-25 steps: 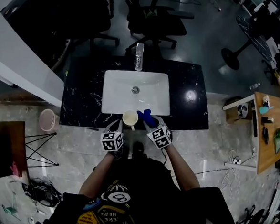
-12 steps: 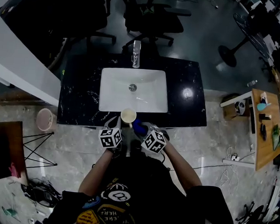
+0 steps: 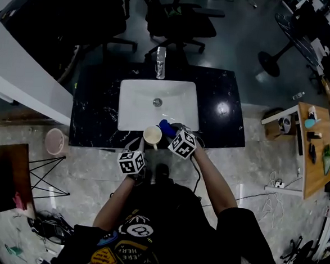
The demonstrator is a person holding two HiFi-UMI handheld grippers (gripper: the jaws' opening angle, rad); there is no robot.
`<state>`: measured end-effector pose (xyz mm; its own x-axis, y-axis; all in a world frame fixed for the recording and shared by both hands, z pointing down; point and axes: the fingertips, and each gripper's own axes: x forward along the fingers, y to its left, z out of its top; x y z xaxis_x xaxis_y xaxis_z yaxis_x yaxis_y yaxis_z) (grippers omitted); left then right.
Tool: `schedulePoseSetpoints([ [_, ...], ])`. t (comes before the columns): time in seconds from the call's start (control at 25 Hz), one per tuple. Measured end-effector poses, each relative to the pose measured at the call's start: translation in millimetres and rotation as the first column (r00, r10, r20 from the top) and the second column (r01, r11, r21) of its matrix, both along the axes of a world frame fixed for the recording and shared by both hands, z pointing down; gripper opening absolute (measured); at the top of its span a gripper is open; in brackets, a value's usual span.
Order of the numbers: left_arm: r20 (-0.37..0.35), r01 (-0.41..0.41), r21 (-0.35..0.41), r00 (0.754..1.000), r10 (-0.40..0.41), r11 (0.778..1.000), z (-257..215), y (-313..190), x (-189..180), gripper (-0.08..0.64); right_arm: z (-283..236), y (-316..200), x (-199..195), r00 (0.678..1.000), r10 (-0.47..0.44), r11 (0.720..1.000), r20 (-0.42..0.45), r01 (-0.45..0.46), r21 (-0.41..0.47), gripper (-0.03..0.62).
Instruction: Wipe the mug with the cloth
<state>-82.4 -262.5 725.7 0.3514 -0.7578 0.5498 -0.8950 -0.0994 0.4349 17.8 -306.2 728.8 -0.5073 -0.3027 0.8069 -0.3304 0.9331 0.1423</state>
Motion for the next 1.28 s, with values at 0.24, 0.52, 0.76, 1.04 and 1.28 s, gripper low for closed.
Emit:
schedulePoseSetpoints([
  [0.24,-0.01,0.033,-0.006,0.999,-0.033,0.999,1,-2,-5,0.003,1,70,-13,0.989,-0.147,0.989,-0.019,0.148,0.029,0.11],
  [0.52,-0.011,0.034,-0.012,0.999,-0.035,0.999,3,-1,-8,0.003,-5,71,-3,0.991,-0.133,0.991,-0.001,0.133,0.032,0.11],
  [0.76,-0.036,0.015,-0.02,0.999,-0.016,1.0,1,5,-1,0.003,-13,0,11,0.996,0.092,0.993,0.01,-0.092,0.067,0.112],
  [1.04,-0.064,0.058,-0.045,0.996,-0.061,0.997,5,6,0,0.003,-5,76,-18,0.999,0.007,1.0,0.045,-0.008,0.026,0.11],
  [1.28,-0.029,0.024,-0.054,0.999,-0.026,0.998,7,8,7,0.003,-4,97,-20,0.996,-0.001,1.0,0.094,0.003,-0.02,0.112],
])
